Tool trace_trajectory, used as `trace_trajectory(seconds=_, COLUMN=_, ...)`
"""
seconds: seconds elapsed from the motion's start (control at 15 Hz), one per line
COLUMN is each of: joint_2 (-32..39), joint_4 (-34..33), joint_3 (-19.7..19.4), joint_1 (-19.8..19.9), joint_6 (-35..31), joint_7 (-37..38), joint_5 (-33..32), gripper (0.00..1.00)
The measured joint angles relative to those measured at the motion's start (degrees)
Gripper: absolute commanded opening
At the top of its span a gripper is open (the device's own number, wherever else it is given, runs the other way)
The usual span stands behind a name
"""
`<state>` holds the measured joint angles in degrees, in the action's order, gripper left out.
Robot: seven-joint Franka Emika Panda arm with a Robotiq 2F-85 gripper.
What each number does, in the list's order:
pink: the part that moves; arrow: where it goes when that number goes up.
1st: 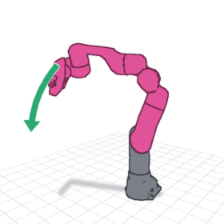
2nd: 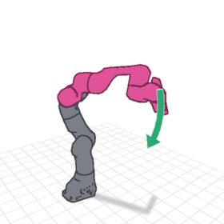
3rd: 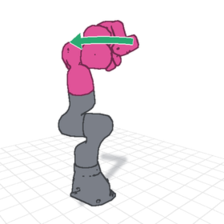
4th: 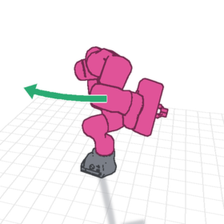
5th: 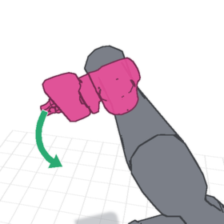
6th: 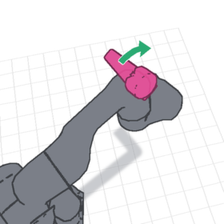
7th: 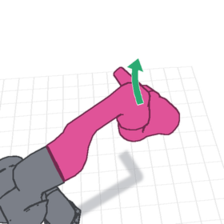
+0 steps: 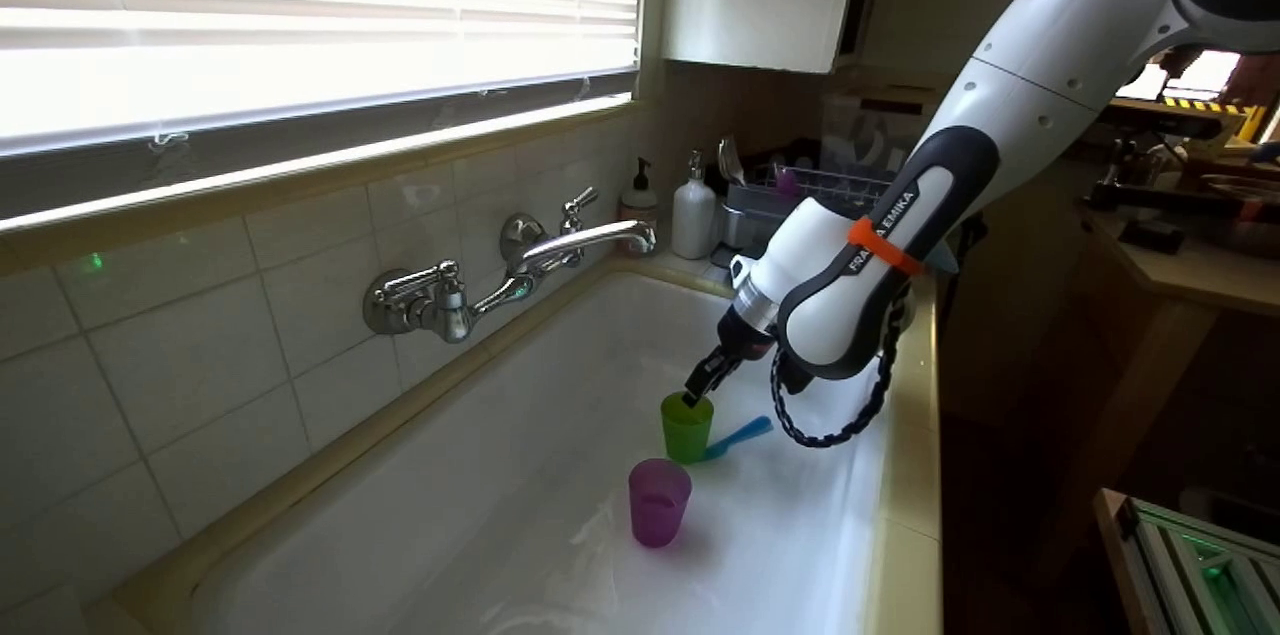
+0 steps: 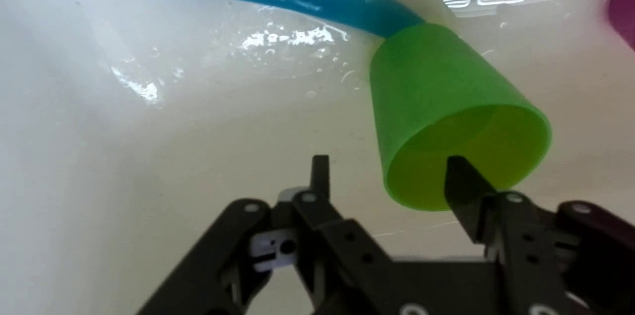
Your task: Move the purple cup to the left, then pour the water from the green cup into the purple cup
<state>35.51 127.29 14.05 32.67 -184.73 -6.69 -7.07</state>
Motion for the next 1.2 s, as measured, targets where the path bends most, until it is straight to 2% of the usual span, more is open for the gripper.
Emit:
trace_trajectory(seconds=0.07, joint_2=0.0, joint_4=0.0, joint_3=0.1, joint_1=0.0, joint_6=0.0, joint_7=0.0, joint_5=0.0, gripper=0.99)
trace_trajectory(seconds=0.13, joint_2=-0.1, joint_4=0.0, joint_3=0.3, joint_1=0.0, joint_6=0.0, joint_7=0.0, joint_5=0.0, gripper=1.00)
trace_trajectory(seconds=0.47, joint_2=-1.3, joint_4=0.1, joint_3=0.3, joint_1=-0.5, joint_6=1.1, joint_7=-0.1, joint_5=0.0, gripper=1.00)
trace_trajectory(seconds=0.73, joint_2=-4.1, joint_4=0.8, joint_3=0.2, joint_1=-1.1, joint_6=5.2, joint_7=-0.1, joint_5=0.0, gripper=1.00)
trace_trajectory(seconds=1.2, joint_2=-12.3, joint_4=4.8, joint_3=-4.3, joint_1=-7.2, joint_6=12.1, joint_7=-0.2, joint_5=2.3, gripper=1.00)
